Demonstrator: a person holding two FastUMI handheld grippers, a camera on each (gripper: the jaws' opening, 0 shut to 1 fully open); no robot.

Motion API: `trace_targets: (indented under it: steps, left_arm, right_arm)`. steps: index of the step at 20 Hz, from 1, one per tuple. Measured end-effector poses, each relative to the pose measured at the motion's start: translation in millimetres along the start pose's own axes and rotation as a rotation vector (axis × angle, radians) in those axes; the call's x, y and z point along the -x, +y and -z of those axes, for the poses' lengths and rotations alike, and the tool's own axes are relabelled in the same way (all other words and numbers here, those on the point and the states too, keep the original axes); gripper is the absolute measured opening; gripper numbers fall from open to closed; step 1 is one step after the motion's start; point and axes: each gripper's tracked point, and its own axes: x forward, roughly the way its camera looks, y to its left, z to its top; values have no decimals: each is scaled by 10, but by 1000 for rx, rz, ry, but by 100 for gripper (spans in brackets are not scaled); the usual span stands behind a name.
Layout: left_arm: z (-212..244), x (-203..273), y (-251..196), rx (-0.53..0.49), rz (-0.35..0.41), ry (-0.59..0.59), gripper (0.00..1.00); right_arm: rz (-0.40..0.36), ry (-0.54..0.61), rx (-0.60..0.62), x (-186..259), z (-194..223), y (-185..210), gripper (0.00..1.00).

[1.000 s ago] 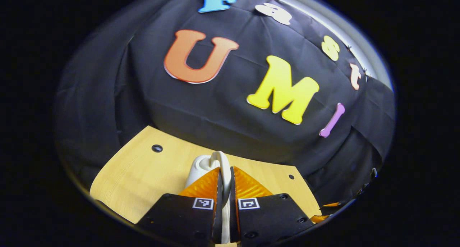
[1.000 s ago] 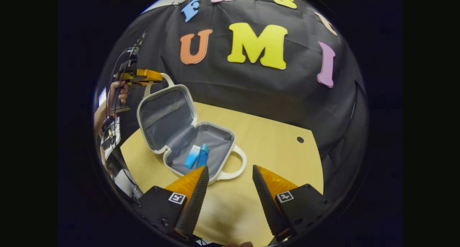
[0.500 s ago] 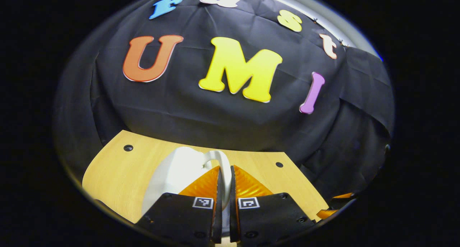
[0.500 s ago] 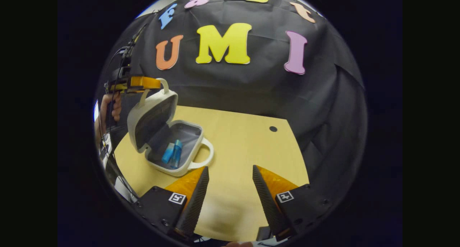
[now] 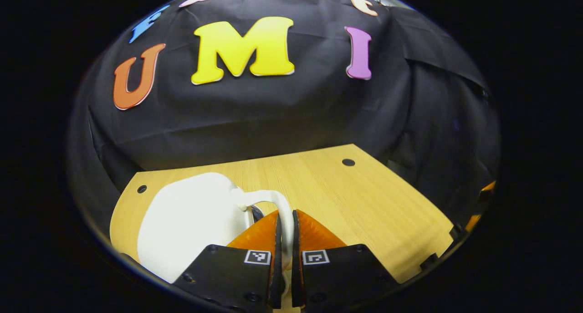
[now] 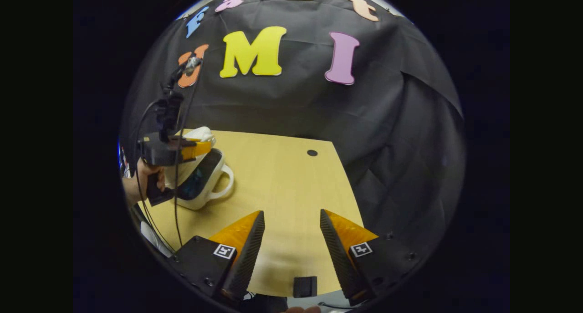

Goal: First open the suitcase, pack the skin care products into it, and then close the suitcase.

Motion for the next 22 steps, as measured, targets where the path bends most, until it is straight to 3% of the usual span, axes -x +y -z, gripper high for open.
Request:
trace_targets:
  steps: [8, 12, 14, 15, 16, 18, 22]
  left_arm:
    - [520, -344, -272, 48, 11, 126, 12]
    - [583, -369, -341, 99, 21, 142, 21]
    - [584, -330, -438, 107, 37, 162, 32]
    - [533, -280, -476, 101, 43, 156, 56]
    - [440, -212, -527, 98, 54, 138, 59]
    - [209, -55, -530, 90, 43, 86, 97]
    - [-532, 368, -256, 90, -48, -78, 100]
  right_arm:
    - [4, 33, -28, -91, 53, -331, 73]
    - [-22, 33, -27, -208, -15, -366, 73]
    - [-43, 23, -30, -279, -96, -331, 73]
    - [-57, 22, -29, -318, -122, -298, 73]
    - [-74, 20, -25, -354, -159, -245, 73]
    - [-110, 0, -10, -423, -313, -123, 72]
    - [-172, -119, 20, -440, -869, 152, 76]
